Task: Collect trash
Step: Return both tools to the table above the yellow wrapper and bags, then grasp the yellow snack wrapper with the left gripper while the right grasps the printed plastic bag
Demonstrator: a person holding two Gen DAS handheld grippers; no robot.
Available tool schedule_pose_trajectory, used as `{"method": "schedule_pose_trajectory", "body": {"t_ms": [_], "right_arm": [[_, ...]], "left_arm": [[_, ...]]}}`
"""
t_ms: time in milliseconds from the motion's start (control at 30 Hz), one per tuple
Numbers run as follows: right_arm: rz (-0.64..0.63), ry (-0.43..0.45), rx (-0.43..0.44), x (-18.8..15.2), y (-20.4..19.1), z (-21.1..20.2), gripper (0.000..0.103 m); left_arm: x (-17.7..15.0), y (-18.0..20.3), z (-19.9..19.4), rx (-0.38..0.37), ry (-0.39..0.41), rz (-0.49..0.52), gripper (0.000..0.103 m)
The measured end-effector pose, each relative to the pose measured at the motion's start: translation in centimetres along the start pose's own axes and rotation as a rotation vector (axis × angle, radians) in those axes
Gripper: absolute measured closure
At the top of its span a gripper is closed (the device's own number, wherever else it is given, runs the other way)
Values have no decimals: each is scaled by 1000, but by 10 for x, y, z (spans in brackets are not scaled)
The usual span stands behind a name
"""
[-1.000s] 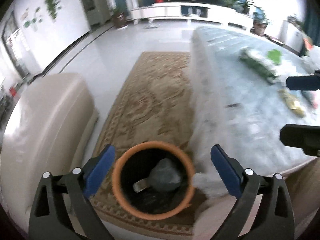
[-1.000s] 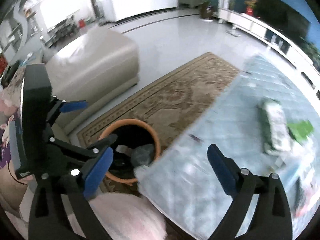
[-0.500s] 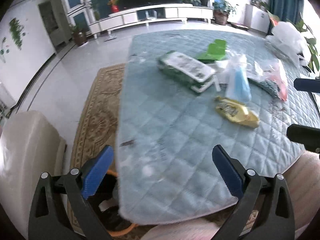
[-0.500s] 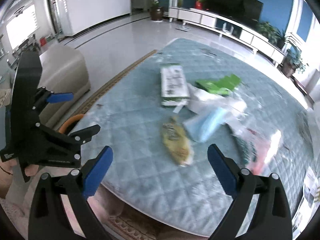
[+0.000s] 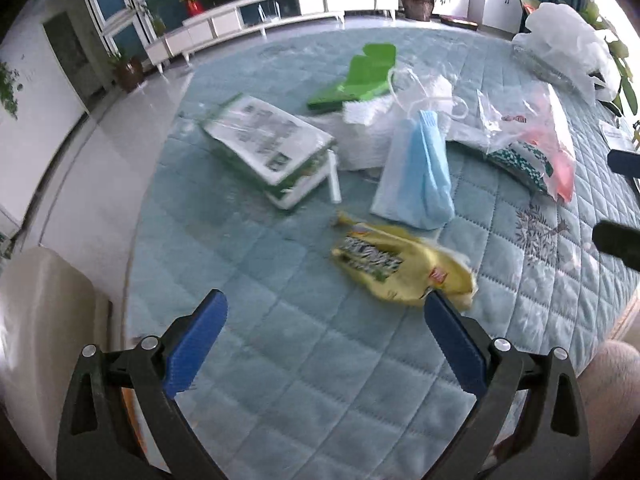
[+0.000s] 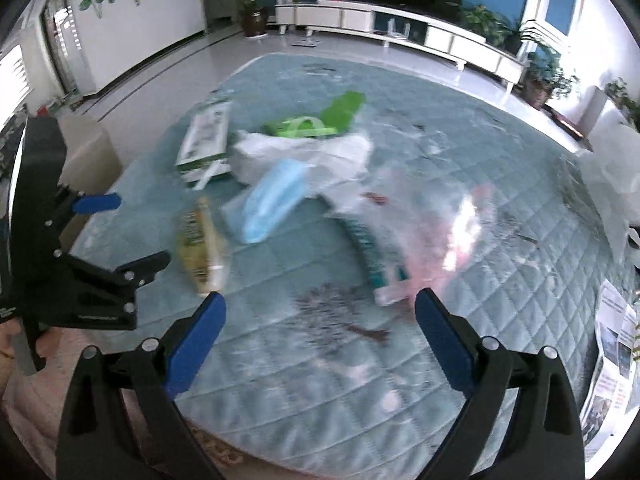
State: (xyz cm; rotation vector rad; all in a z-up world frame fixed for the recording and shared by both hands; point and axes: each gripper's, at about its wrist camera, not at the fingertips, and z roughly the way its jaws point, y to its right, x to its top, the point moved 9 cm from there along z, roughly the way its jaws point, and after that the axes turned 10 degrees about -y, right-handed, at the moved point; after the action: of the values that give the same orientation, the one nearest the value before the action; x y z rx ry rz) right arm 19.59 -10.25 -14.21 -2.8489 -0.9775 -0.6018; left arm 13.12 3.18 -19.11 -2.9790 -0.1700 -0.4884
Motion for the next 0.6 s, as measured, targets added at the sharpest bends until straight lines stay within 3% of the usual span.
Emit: {"method": "schedule_pose_trajectory", "body": {"t_ms": [133, 267, 600], "right_arm": [[60, -18, 29, -2, 23, 19, 10], [56, -16, -24, 3, 35, 33, 10], [54, -45, -19, 19, 40, 67, 10]], "left_arm": [[7, 15, 13, 12, -24, 18, 6], [14, 21, 19, 7, -28, 10, 6], [21, 27, 34, -10, -51, -15, 6]]}}
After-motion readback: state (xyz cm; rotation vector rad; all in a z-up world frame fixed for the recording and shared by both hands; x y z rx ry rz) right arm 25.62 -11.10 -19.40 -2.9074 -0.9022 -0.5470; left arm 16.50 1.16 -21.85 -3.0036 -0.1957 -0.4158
